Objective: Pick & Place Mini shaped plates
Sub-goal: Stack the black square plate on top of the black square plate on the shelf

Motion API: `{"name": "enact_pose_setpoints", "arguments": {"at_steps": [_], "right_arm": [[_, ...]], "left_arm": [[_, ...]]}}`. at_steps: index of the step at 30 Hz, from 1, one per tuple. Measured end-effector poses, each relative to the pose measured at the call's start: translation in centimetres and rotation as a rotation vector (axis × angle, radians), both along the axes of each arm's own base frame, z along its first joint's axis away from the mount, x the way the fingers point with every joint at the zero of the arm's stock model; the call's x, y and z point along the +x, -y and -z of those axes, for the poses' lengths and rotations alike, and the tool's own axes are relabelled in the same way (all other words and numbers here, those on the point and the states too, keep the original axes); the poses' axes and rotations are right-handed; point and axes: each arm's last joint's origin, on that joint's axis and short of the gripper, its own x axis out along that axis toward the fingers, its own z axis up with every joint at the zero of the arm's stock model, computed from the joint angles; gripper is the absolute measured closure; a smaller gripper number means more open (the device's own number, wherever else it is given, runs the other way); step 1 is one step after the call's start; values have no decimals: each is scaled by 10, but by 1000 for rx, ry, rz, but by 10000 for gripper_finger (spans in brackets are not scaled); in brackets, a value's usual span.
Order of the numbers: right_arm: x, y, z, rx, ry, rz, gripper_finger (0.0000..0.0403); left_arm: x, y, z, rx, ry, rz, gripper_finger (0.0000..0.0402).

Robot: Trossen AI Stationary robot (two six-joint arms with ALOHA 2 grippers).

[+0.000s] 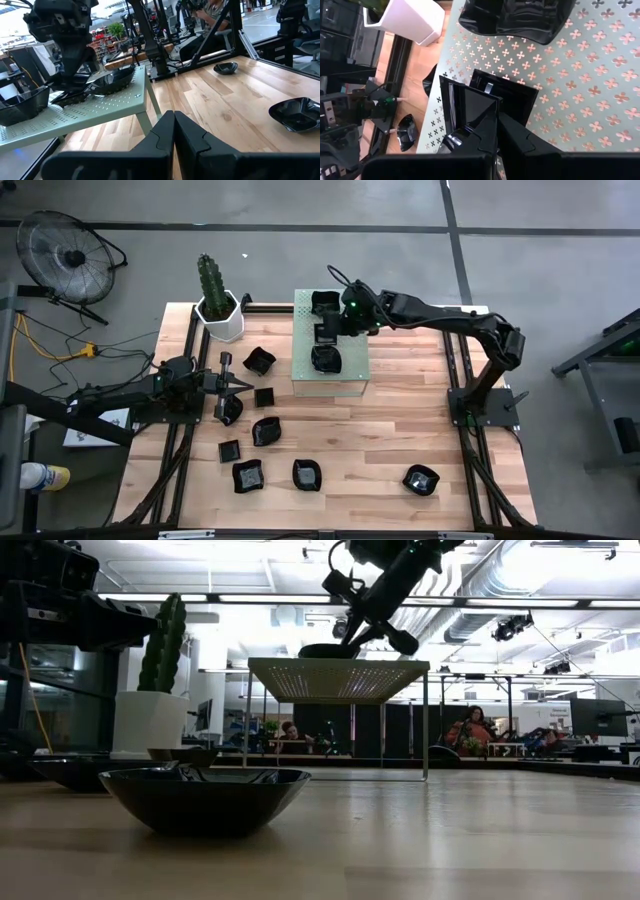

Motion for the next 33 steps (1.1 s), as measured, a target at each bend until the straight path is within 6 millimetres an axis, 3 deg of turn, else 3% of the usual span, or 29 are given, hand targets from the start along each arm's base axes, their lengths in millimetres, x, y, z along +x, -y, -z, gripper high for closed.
{"name": "enact_pose_setpoints", "arguments": {"at_steps": [24,33], "right_arm": [[0,2,6,15,-33,6,397],[0,2,6,14,-34,5,362]], "left_arm": [[0,0,0,0,0,0,399],[0,0,0,0,0,0,399]]}}
